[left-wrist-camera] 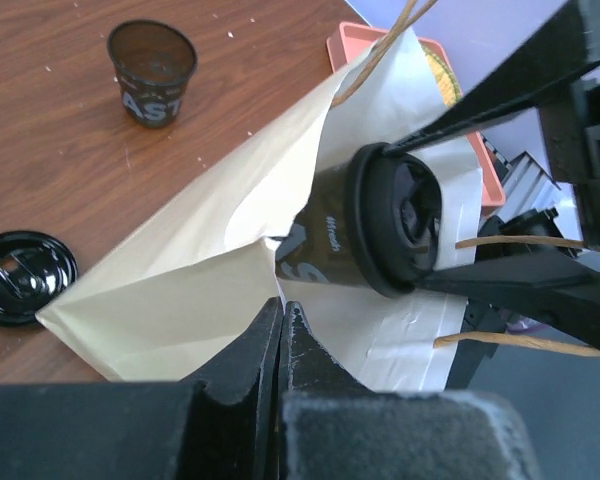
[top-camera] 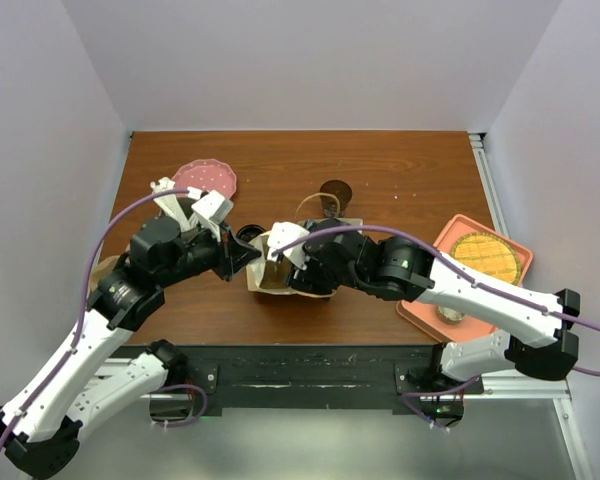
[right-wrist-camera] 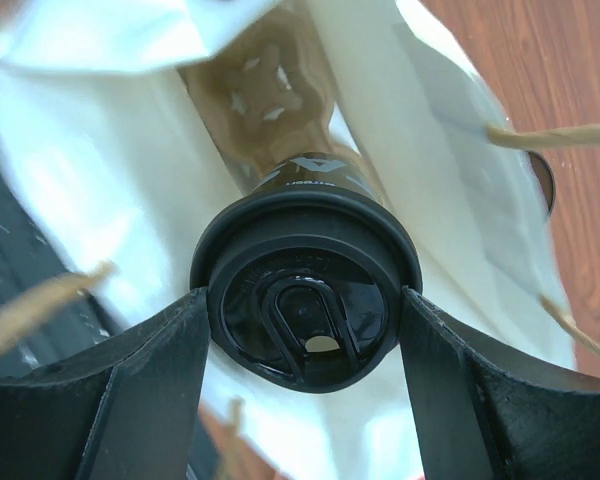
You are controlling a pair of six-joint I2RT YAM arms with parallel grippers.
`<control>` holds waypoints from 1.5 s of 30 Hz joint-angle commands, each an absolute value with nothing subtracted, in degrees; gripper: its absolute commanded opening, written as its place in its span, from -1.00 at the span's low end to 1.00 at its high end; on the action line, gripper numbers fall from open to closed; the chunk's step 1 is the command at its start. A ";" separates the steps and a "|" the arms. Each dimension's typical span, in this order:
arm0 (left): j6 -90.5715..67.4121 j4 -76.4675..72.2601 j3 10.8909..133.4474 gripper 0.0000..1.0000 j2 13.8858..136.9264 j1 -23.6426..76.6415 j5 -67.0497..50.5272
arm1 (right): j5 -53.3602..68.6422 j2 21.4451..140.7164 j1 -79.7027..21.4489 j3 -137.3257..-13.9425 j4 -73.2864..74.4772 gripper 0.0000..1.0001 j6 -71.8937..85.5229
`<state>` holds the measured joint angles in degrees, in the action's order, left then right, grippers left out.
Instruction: Pack the takeout coffee
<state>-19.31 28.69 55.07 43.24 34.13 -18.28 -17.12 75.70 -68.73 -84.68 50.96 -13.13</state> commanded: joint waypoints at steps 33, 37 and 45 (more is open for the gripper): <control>-14.32 29.62 53.26 -1.00 38.32 33.84 -24.87 | -24.26 76.81 -69.34 -73.47 41.84 -0.07 -35.68; -14.50 28.65 52.56 -1.00 37.62 33.84 -26.10 | -23.47 78.04 -69.26 -75.05 42.27 -0.07 -37.00; -11.95 29.27 49.40 -1.00 36.39 33.84 -25.40 | -22.24 75.41 -69.26 -69.89 41.85 -0.07 -37.79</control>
